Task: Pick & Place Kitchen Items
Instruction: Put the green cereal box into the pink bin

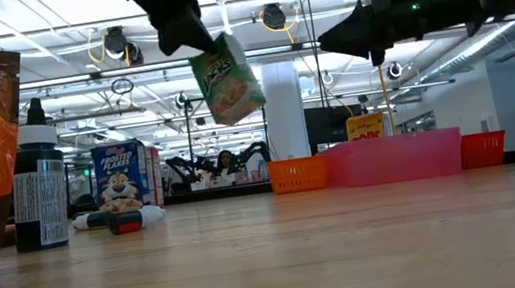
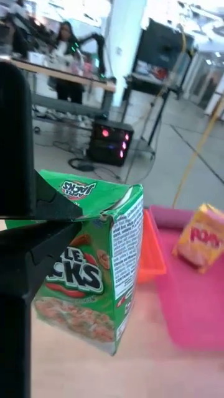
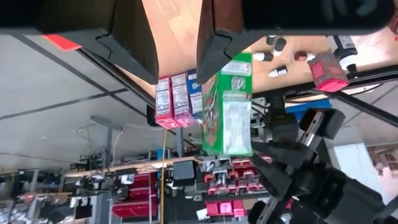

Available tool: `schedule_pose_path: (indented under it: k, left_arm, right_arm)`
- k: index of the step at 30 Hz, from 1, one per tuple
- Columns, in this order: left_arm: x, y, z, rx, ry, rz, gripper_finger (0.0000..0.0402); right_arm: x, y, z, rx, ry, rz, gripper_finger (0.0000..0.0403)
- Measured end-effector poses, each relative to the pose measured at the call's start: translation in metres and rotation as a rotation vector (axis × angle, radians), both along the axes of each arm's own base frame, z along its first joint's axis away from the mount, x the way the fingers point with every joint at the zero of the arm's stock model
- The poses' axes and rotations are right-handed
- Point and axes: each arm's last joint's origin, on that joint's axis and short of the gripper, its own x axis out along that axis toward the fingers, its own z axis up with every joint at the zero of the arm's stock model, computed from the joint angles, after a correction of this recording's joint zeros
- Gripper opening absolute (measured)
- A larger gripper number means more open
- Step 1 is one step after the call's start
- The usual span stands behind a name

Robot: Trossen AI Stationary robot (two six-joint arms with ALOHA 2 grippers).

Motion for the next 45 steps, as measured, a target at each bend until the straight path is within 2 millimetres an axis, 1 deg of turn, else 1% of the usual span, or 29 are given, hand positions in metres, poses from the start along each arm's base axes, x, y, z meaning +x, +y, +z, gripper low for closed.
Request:
schedule_pose_path:
  k: [3,5,7,9,11,13,16,18,24,27,37,41,45]
  left_arm:
    - [0.009,-0.001,-0.001,0.0,-0.038,-0.03,0.0]
    - [0.013,-0.001,-0.005,0.007,-0.03,-0.052,0.0]
    - [0.023,-0.002,-0.007,0.017,-0.063,-0.089,0.0]
    - [0.025,-0.002,-0.012,0.04,-0.022,-0.107,0.0]
    - [0.032,-0.002,-0.015,0.059,-0.022,-0.115,0.0]
    - [0.032,-0.002,-0.018,0.064,0.01,-0.113,0.0]
    - [0.039,-0.002,-0.016,0.072,-0.016,-0.105,0.0]
    - [0.039,-0.002,-0.018,0.076,0.002,-0.105,0.0]
    - [0.05,0.0,-0.018,0.075,-0.011,-0.124,0.0]
    - [0.051,0.0,-0.02,0.078,0.008,-0.124,0.0]
    - [0.055,-0.002,-0.019,0.08,-0.023,-0.136,0.0]
    - [0.055,-0.004,-0.018,0.077,-0.032,-0.143,0.0]
    - [0.056,-0.006,-0.018,0.063,-0.046,-0.158,0.0]
  right_arm:
    - [0.005,0.0,0.0,-0.002,0.012,0.017,0.0101]
    - [0.01,0.001,0.001,-0.01,0.018,0.028,0.0101]
    - [0.016,0.001,0.0,-0.011,0.028,0.04,0.0101]
    - [0.022,0.002,-0.003,-0.003,0.052,0.054,0.0108]
    - [0.026,0.003,-0.002,-0.007,0.058,0.066,0.0122]
    - [0.031,0.002,-0.002,-0.002,0.07,0.08,0.0142]
    - [0.034,0.002,-0.004,0.007,0.09,0.093,0.0172]
    - [0.039,0.002,0.0,0.004,0.071,0.102,0.0189]
    - [0.049,0.006,-0.005,0.0,0.101,0.128,0.0216]
    - [0.054,0.008,-0.004,-0.004,0.097,0.137,0.022]
    - [0.067,0.005,-0.009,-0.005,0.127,0.137,0.0216]
    - [0.067,0.005,-0.009,-0.006,0.125,0.134,0.0216]
    - [0.068,0.006,-0.006,-0.018,0.1,0.075,0.0206]
